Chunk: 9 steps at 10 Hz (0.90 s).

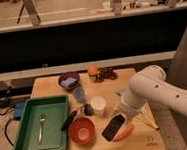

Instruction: Place eraser in table surface

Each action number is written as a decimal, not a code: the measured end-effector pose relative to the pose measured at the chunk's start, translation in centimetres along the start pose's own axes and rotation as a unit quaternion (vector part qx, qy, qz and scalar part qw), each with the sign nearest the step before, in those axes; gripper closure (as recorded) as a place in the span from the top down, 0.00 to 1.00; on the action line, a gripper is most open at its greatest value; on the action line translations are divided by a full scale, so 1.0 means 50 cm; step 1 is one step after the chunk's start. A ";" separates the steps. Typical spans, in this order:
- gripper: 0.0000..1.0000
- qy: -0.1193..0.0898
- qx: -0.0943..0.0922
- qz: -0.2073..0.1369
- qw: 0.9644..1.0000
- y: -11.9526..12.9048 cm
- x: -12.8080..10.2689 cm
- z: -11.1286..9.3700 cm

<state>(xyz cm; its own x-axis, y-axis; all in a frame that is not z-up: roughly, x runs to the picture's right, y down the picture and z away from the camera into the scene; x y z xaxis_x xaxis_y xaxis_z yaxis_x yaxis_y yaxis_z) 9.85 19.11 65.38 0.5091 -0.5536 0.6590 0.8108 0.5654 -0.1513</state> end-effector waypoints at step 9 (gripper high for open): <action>0.56 -0.021 -0.066 -0.033 0.997 -0.025 0.054 0.205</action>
<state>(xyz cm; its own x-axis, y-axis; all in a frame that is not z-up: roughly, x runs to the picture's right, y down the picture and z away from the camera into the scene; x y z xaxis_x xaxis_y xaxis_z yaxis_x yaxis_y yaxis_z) 7.24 23.17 74.89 0.4432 -0.5584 0.7012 0.8745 0.4413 -0.2013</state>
